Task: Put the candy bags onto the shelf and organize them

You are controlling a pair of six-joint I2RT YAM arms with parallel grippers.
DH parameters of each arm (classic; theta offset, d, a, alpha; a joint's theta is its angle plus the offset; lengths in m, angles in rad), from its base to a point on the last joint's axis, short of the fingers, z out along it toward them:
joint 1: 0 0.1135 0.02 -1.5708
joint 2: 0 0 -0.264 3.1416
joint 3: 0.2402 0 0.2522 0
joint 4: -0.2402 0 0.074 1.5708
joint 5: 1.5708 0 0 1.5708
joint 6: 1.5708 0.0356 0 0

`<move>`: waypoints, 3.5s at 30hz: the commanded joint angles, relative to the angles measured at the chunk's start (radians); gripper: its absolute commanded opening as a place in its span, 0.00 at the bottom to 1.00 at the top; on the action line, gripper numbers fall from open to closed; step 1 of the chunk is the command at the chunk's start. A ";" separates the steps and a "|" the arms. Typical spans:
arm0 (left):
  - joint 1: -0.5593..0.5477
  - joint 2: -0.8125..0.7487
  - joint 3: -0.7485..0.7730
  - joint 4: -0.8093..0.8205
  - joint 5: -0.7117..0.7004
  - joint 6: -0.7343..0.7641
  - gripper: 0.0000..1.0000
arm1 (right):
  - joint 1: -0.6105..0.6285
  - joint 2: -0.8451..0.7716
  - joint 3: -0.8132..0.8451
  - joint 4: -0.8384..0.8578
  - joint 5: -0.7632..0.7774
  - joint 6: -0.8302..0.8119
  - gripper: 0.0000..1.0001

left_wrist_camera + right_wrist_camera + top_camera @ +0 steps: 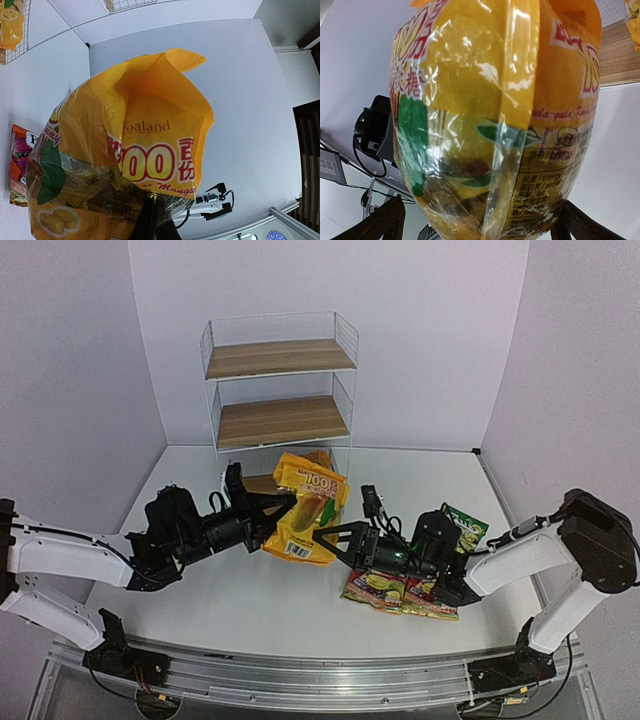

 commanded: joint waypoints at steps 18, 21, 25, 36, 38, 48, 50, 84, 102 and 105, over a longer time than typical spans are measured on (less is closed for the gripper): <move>-0.021 -0.115 0.063 0.088 -0.010 0.032 0.00 | 0.002 -0.018 0.062 0.070 -0.050 0.025 0.83; -0.021 -0.118 0.051 0.086 -0.023 0.030 0.00 | 0.002 0.002 0.105 0.073 -0.087 0.038 0.68; -0.021 -0.126 0.046 0.040 -0.054 0.044 0.00 | 0.001 -0.003 0.129 0.072 -0.078 0.053 0.45; -0.021 -0.253 0.052 -0.308 -0.240 0.142 0.26 | 0.002 -0.054 0.100 -0.044 -0.032 0.048 0.00; -0.021 -0.277 0.088 -0.432 -0.270 0.175 0.54 | 0.002 -0.062 0.127 -0.185 -0.022 0.021 0.00; -0.021 -0.419 0.250 -1.222 -0.579 0.151 1.00 | 0.002 0.005 0.279 -0.652 -0.010 -0.236 0.00; -0.021 -0.439 0.257 -1.334 -0.629 0.134 1.00 | 0.001 0.044 0.318 -0.670 0.004 -0.278 0.00; -0.019 -0.702 0.133 -1.593 -0.676 0.087 1.00 | -0.125 0.658 1.133 -0.766 0.079 -0.738 0.00; -0.019 -0.721 0.121 -1.554 -0.664 0.138 1.00 | -0.146 0.826 1.325 -0.743 0.034 -0.819 0.00; -0.019 -0.725 0.116 -1.550 -0.661 0.140 1.00 | -0.149 0.845 1.342 -0.744 0.035 -0.834 0.00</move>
